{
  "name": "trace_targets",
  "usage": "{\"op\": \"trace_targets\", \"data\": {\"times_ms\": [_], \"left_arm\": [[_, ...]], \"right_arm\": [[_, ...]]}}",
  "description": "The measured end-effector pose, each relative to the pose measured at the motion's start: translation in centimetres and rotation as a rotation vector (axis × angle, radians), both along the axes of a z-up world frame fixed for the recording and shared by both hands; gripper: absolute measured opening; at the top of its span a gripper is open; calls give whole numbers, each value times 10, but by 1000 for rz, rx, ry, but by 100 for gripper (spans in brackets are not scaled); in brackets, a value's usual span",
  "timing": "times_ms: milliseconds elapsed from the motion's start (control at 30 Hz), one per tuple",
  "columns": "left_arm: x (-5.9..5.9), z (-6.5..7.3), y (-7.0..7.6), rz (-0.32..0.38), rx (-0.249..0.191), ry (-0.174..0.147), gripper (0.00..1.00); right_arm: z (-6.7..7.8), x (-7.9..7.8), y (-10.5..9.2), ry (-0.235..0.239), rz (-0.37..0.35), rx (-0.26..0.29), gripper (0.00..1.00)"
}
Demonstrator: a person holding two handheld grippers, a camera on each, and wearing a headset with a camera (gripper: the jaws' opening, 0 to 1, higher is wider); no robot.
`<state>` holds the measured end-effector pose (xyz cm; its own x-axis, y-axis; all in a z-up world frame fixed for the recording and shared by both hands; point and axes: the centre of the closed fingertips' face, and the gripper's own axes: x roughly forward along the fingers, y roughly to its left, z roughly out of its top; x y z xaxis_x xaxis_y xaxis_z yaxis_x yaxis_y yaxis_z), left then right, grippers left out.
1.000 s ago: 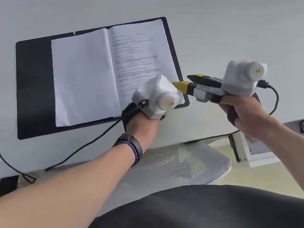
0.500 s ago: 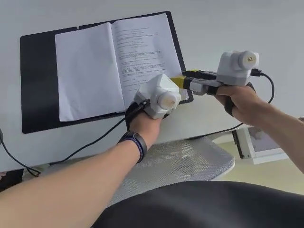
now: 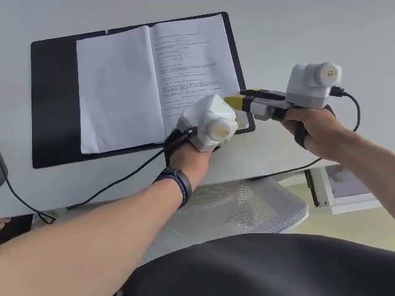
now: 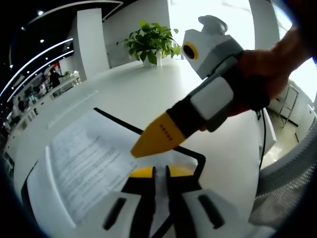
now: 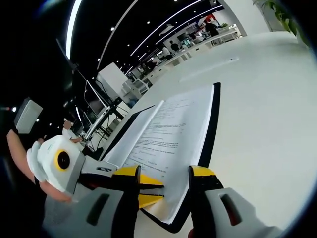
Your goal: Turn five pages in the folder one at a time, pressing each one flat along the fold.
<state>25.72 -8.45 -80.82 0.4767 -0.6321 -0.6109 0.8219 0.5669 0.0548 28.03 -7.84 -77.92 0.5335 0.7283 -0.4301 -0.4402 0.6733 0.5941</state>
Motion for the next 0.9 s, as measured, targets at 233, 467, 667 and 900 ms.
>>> {"op": "trace_targets", "data": {"times_ms": [233,467,667,900], "left_arm": [[1,0,1,-3,-23,17,4],[1,1,1,-13,-40,33,4],[-1,6,4,-18,-44,58,18],[-8,14,17,-24,-57,67,32]], "right_arm": [[-8,3,-1,45,-18,6,11],[-18,2,-3,84,-38,-21,0],[-12,1,-3,100,-61,-2,0],[-5,1,-4,109,-86,33,0]]}}
